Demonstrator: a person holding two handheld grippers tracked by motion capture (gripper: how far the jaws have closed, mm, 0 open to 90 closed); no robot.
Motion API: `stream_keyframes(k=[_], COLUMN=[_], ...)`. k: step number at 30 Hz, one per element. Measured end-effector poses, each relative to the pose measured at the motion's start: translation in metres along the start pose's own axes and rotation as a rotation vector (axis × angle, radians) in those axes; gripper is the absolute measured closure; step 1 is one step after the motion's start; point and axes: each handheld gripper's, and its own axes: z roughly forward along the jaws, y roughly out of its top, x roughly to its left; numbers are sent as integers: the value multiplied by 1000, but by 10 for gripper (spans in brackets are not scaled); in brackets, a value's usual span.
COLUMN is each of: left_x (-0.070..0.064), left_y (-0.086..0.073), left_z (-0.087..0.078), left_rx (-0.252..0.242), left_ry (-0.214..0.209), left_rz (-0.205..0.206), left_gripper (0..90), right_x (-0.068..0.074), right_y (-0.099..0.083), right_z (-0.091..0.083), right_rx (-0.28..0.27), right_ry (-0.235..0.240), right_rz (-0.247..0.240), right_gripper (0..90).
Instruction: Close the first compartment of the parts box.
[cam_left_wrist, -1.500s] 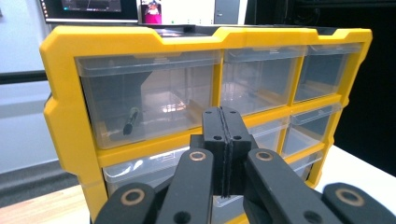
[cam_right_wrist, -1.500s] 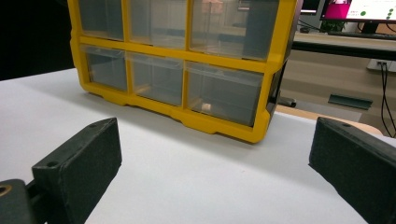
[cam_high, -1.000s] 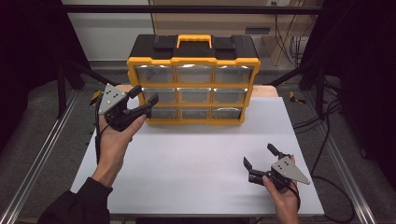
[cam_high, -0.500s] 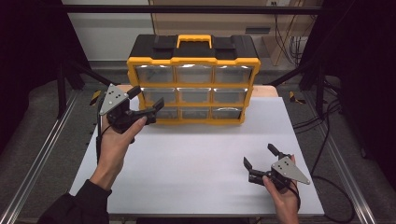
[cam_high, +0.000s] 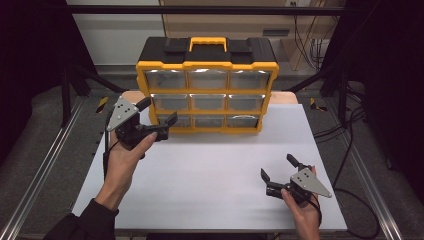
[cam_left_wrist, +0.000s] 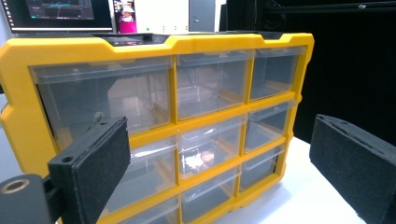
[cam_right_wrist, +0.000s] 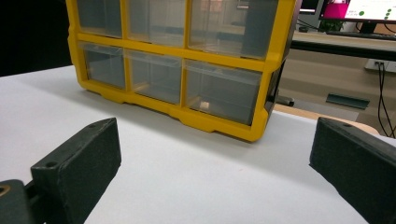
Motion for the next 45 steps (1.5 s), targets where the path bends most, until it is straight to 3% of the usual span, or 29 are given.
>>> stream_keyframes(k=[16, 33, 36, 45], left_x=[-1, -3, -5, -5], left_y=[-17, -33, -39, -58], left_z=[-16, -33, -36, -48], left_rx=[0, -10, 1, 7], left_ry=[22, 11, -1, -4], left_rz=[24, 5, 14, -7], left_gripper=[47, 46, 45, 43], right_x=[2, 2, 2, 3], right_y=[0, 0, 0, -1], right_z=[0, 0, 0, 1], right_rx=[5, 8, 10, 12], right_ry=[5, 7, 6, 12], right_rz=[-8, -10, -6, -11], right_gripper=[24, 22, 22, 21])
